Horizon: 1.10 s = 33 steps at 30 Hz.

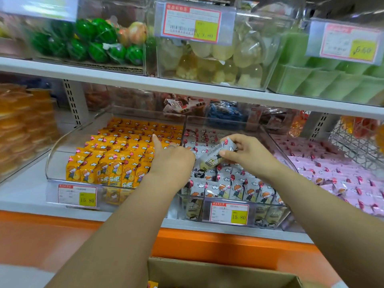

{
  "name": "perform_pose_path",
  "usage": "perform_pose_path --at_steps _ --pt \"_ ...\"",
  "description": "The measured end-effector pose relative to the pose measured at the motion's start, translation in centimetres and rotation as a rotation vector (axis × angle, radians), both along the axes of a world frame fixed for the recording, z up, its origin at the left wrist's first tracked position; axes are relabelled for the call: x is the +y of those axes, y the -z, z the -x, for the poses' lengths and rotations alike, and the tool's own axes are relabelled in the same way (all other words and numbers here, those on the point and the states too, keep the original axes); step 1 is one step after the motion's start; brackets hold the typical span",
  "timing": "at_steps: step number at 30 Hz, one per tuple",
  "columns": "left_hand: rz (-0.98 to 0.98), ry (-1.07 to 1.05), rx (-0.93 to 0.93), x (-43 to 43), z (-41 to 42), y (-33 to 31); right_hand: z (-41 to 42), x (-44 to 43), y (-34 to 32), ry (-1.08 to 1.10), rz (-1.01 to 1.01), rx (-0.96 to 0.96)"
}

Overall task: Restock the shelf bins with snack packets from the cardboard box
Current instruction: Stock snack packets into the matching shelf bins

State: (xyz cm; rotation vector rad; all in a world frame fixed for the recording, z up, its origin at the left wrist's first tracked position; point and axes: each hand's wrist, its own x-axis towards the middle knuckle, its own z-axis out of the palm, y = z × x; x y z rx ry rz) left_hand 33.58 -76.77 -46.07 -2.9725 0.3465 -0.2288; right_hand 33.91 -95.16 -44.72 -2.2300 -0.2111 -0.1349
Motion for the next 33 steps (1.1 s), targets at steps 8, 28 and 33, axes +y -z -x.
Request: perform_pose_path --at_steps 8,28,33 --pt "-0.029 -0.01 0.12 -0.2 0.8 -0.7 -0.4 1.9 -3.4 -0.172 0.535 -0.071" --pt "0.078 0.011 0.027 -0.4 1.1 -0.1 -0.3 4.6 1.1 -0.179 0.662 0.053" --pt "0.238 0.085 -0.017 0.3 0.9 0.9 1.3 3.8 1.5 -0.064 0.478 -0.06"
